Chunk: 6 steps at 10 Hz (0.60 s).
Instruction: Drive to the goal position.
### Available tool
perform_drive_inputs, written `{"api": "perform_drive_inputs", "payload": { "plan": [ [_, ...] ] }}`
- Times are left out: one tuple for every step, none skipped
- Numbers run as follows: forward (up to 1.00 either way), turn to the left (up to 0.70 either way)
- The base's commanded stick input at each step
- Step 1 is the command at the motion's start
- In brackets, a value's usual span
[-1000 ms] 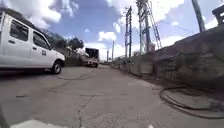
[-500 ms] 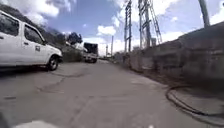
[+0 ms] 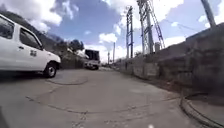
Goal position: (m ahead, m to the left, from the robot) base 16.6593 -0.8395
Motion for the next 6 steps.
{"api": "perform_drive_inputs", "payload": {
  "plan": [
    [0.7, 0.0],
    [0.7, 0.0],
    [0.7, 0.0],
    [0.7, 0.0],
    [0.7, 0.0],
    [0.7, 0.0]
  ]
}}
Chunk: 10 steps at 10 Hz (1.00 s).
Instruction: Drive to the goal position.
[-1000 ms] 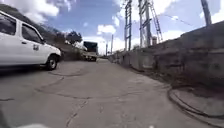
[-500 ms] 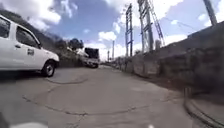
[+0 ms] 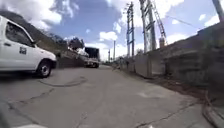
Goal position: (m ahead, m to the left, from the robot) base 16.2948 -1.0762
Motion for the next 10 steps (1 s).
{"api": "perform_drive_inputs", "payload": {
  "plan": [
    [0.7, 0.0],
    [0.7, 0.0],
    [0.7, 0.0],
    [0.7, 0.0],
    [0.7, 0.0],
    [0.7, 0.0],
    [0.7, 0.0],
    [0.7, 0.0],
    [0.7, 0.0],
    [0.7, 0.0]
  ]
}}
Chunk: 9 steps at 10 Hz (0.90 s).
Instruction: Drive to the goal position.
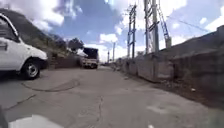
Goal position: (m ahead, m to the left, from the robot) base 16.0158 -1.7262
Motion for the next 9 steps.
{"api": "perform_drive_inputs", "payload": {
  "plan": [
    [0.7, 0.0],
    [0.7, 0.0],
    [0.7, 0.0],
    [0.7, 0.0],
    [0.7, 0.0],
    [0.7, 0.0],
    [0.7, 0.0],
    [0.7, 0.0],
    [0.7, 0.0]
  ]
}}
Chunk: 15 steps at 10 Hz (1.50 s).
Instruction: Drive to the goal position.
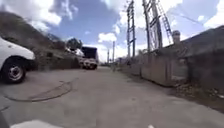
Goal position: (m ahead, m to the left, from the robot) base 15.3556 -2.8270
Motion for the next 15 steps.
{"api": "perform_drive_inputs", "payload": {
  "plan": [
    [0.7, 0.0],
    [0.7, 0.0],
    [0.7, 0.0],
    [0.7, 0.0],
    [0.7, 0.0],
    [0.7, 0.0],
    [0.7, 0.0],
    [0.7, 0.0],
    [0.7, 0.0],
    [0.7, 0.0],
    [0.7, 0.0],
    [0.7, 0.0],
    [0.7, 0.0],
    [0.7, 0.0],
    [0.7, 0.0]
  ]
}}
